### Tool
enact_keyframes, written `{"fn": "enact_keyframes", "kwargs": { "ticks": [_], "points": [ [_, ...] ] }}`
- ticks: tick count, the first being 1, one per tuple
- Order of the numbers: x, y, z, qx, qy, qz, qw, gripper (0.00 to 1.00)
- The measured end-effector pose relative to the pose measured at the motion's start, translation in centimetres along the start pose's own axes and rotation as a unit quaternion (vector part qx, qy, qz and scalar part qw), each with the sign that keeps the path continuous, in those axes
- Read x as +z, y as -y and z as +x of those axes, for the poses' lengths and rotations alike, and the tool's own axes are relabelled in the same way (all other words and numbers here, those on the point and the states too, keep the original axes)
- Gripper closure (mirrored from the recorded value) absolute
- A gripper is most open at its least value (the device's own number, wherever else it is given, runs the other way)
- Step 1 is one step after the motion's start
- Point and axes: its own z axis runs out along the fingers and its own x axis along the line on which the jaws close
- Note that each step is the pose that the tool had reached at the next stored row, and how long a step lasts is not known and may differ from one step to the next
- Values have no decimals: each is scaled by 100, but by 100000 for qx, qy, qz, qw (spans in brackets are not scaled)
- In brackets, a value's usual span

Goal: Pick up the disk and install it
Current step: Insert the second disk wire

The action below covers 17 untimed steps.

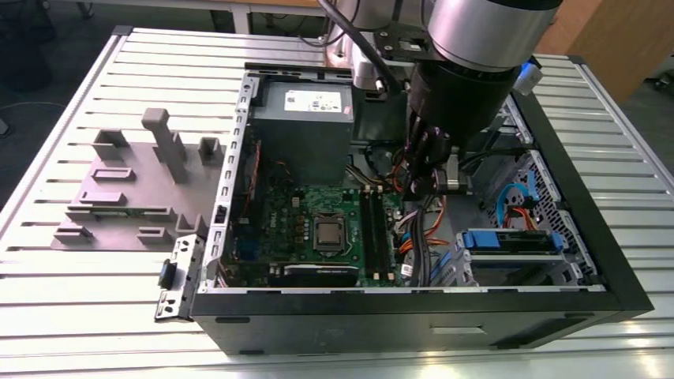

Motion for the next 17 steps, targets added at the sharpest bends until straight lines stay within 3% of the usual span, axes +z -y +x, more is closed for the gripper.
{"fn": "enact_keyframes", "kwargs": {
  "ticks": [17],
  "points": [
    [-24,-1,-22,2,2,1,100000,89]
  ]
}}
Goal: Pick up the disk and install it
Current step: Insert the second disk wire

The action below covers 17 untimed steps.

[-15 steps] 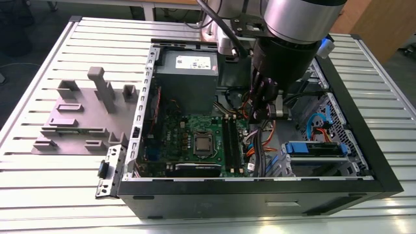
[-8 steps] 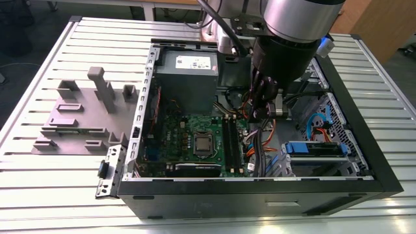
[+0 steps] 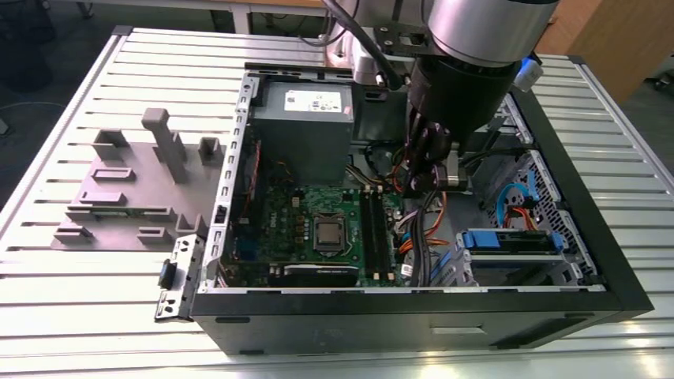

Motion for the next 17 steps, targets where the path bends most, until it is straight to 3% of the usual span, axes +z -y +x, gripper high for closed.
{"fn": "enact_keyframes", "kwargs": {
  "ticks": [17],
  "points": [
    [-27,12,2,-1,-41,-4,100000,89]
  ]
}}
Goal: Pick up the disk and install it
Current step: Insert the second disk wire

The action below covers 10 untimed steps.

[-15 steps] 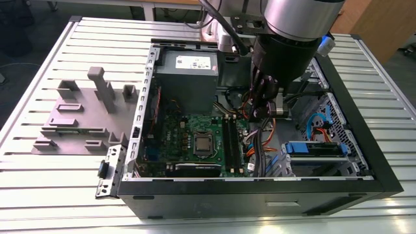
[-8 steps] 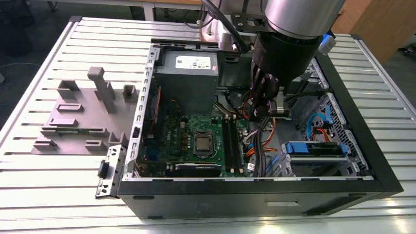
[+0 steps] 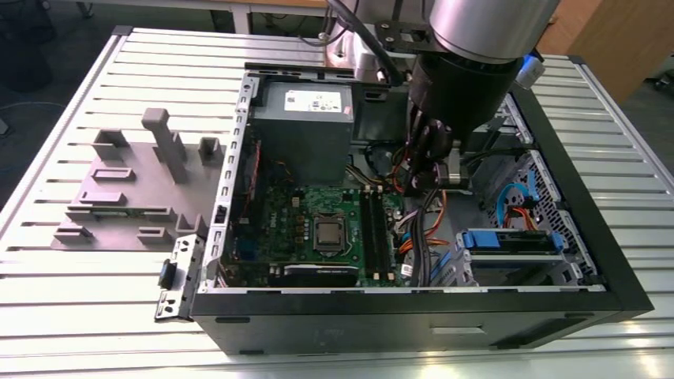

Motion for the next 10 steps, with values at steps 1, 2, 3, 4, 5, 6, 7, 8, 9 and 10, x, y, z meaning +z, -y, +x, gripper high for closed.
{"fn": "enact_keyframes", "kwargs": {
  "ticks": [1,2,3,4,5,6,7,8,9,10],
  "points": [
    [0,13,0,3,-2,0,100000,89],
    [0,27,0,2,0,1,100000,89],
    [0,40,0,0,-7,-1,100000,89],
    [1,53,0,-1,2,1,100000,89],
    [2,65,0,-1,6,2,100000,89],
    [2,77,0,1,3,0,100000,89],
    [3,87,0,-2,7,2,100000,89],
    [4,100,-1,0,14,3,100000,89],
    [4,115,-1,0,8,5,100000,89],
    [4,120,0,-2,-8,1,100000,89]
  ]
}}
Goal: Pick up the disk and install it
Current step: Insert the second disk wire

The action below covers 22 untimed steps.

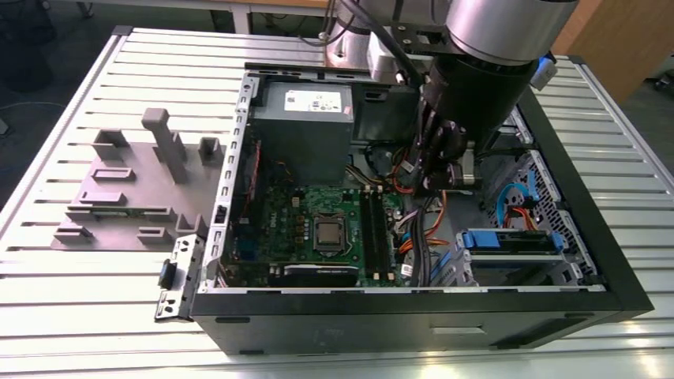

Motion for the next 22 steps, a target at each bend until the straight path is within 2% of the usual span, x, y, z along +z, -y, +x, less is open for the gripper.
{"fn": "enact_keyframes", "kwargs": {
  "ticks": [5,12,14,15,17,22],
  "points": [
    [-17,0,1,9,-138,-5,100000,89],
    [-242,-6,13,8,-125,1,100000,89],
    [-286,-7,15,6,-127,-4,100000,89],
    [-289,-5,15,0,-117,0,100000,89],
    [-289,15,15,1,-114,4,100000,89],
    [-294,153,16,2,-123,-70,100000,89]
  ]
}}
